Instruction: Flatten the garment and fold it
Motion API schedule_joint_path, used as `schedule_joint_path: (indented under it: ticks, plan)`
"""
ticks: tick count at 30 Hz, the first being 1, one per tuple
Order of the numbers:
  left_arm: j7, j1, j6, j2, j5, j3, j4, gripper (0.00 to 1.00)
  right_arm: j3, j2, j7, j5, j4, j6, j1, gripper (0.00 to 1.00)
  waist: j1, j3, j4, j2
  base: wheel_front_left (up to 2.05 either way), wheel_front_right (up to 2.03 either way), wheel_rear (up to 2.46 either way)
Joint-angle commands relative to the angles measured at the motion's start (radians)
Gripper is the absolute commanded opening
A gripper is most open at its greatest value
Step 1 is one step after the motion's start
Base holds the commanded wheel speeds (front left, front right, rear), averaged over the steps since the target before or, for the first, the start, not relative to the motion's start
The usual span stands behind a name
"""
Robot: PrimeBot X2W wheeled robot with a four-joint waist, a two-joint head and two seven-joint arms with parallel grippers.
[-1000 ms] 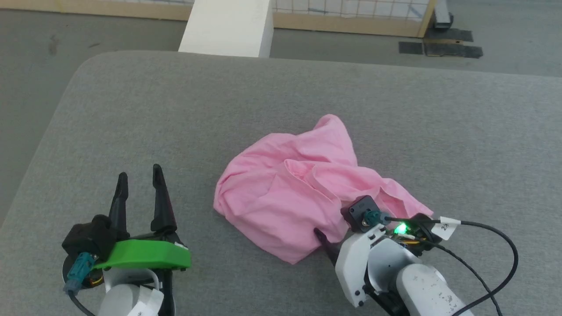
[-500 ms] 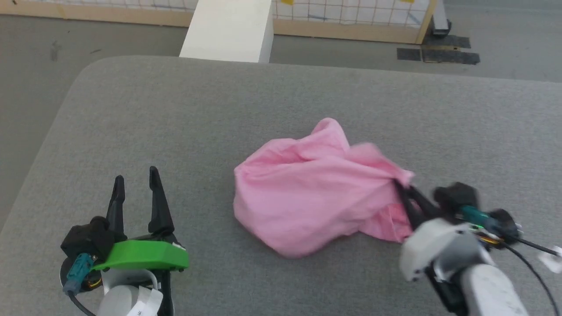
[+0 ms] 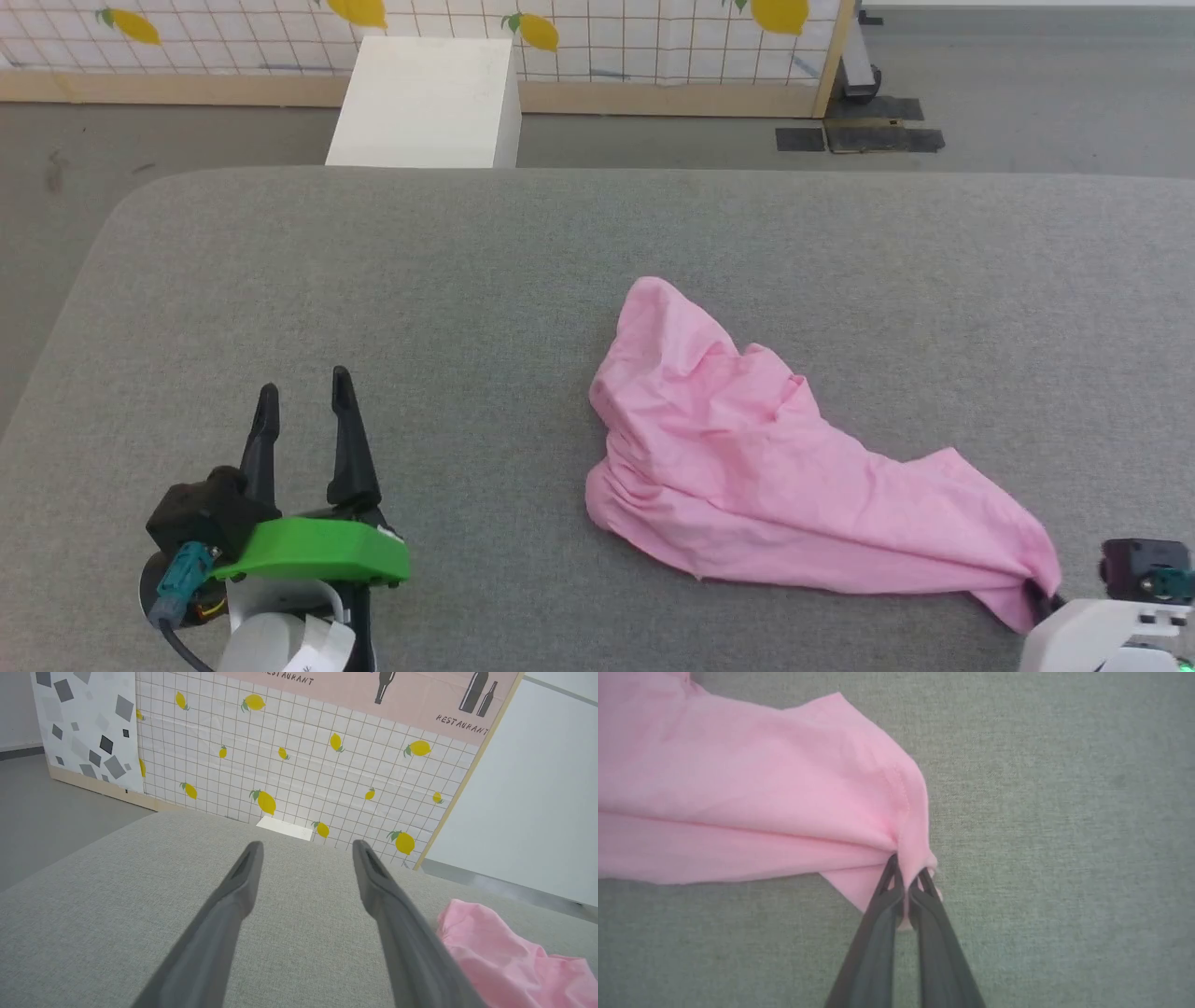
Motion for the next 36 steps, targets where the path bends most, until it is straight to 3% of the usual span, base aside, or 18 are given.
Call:
schedule_joint_path:
  ticks: [1, 4, 11, 17, 23, 36]
  plan:
    - [-0.005, 0.013, -0.005, -0.002, 0.018, 0.000, 0.003, 1.00, -0.014, -0.001, -0.005, 0.006, -0.016, -0.002, -0.008, 1.00, 0.0000, -0.003, -0.006, -0.0001, 0.00, 0.00, 0.00]
    - [-0.005, 0.016, -0.008, -0.002, 0.020, 0.000, 0.008, 1.00, -0.021, -0.001, -0.048, 0.001, -0.047, -0.002, -0.022, 1.00, 0.0000, -0.009, -0.010, -0.0001, 0.00, 0.00, 0.00]
    - [-0.005, 0.021, -0.013, -0.002, 0.021, -0.006, 0.019, 1.00, 0.063, -0.001, -0.323, -0.027, -0.145, -0.002, -0.062, 1.00, 0.0000, -0.024, -0.009, -0.0001, 0.00, 0.00, 0.00]
    - [-0.005, 0.022, -0.011, -0.002, 0.019, -0.011, 0.022, 1.00, 0.173, -0.001, -0.404, -0.034, -0.104, -0.002, -0.113, 1.00, 0.0000, -0.027, -0.006, -0.0001, 0.00, 0.00, 0.00]
    - [-0.005, 0.006, -0.014, -0.002, 0.014, -0.027, 0.023, 1.00, 0.274, -0.001, -0.280, -0.056, 0.056, -0.002, -0.223, 1.00, 0.0000, -0.008, 0.015, -0.0001, 0.00, 0.00, 0.00]
    - [-0.005, -0.044, -0.006, -0.002, 0.000, -0.042, 0.011, 1.00, 0.395, -0.018, 0.156, -0.042, 0.346, -0.002, -0.478, 1.00, 0.0000, 0.085, 0.085, -0.0001, 0.00, 0.00, 0.00]
